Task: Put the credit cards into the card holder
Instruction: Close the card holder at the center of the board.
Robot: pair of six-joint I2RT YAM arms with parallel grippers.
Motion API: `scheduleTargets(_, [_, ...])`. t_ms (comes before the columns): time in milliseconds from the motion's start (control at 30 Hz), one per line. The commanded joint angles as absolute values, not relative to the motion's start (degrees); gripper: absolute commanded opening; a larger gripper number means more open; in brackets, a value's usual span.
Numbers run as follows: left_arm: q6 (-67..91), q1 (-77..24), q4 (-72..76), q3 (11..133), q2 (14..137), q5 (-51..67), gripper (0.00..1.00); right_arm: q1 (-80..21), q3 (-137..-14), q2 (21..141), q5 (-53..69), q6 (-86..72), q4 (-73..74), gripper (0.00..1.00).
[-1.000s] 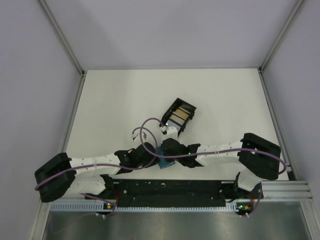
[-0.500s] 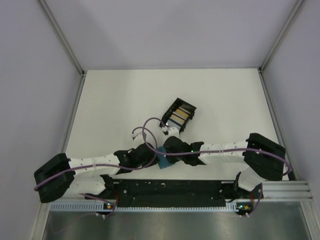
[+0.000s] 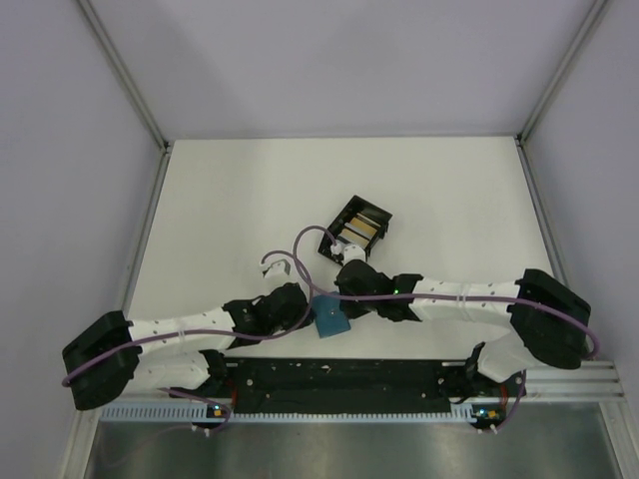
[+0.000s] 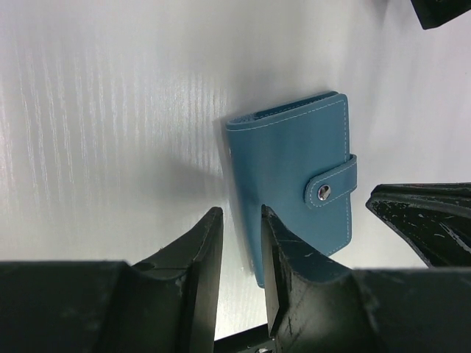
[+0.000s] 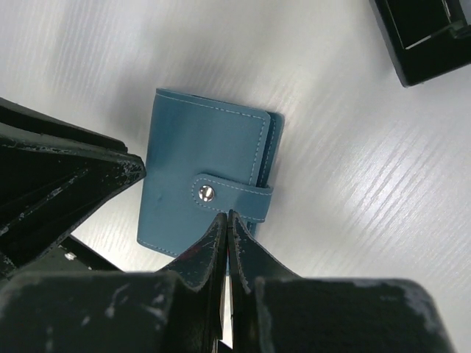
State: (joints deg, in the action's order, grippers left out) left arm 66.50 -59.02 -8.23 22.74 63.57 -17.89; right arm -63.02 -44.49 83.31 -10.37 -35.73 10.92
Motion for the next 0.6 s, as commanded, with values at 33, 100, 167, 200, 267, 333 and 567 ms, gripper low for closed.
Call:
scheduleTargets(33, [64.69,-58.98,-6.86,25.05,63.98,-19.25,0.33,-62.23,-47.29,85.6,-6.43,-34.72,8.36,0.0])
scheduleTargets(100, [64.51,-59.06,-6.42,25.05,64.51,-19.16,0.34,-62.23,-47.2,86.92,-4.58,-35.15,7.21,0.0])
scheduleTargets(167, [64.25,-58.97,-5.8,25.05,65.12,-18.99,0.34,-62.23,-47.2,87.89,-3.87,-35.33,6.07,0.0])
scheduleTargets(200, [64.25,-58.97,-5.63,25.05,65.39,-18.81,0.34,-62.23,-47.37,88.33,-3.95,-35.33,5.98,0.0])
scheduleTargets(267, [64.07,-58.89,-5.1,25.05,66.09,-18.37,0.34,-62.23,-47.64,89.03,-3.95,-35.25,5.89,0.0])
scheduleTargets(333, [63.9,-58.89,-4.57,25.05,66.88,-17.84,0.34,-62.23,-47.72,89.38,-4.04,-35.24,5.8,0.0])
scheduleTargets(567, [63.98,-58.8,-4.31,25.22,68.91,-17.05,0.33,-62.23,-46.93,85.43,-4.74,-35.07,5.36,0.0])
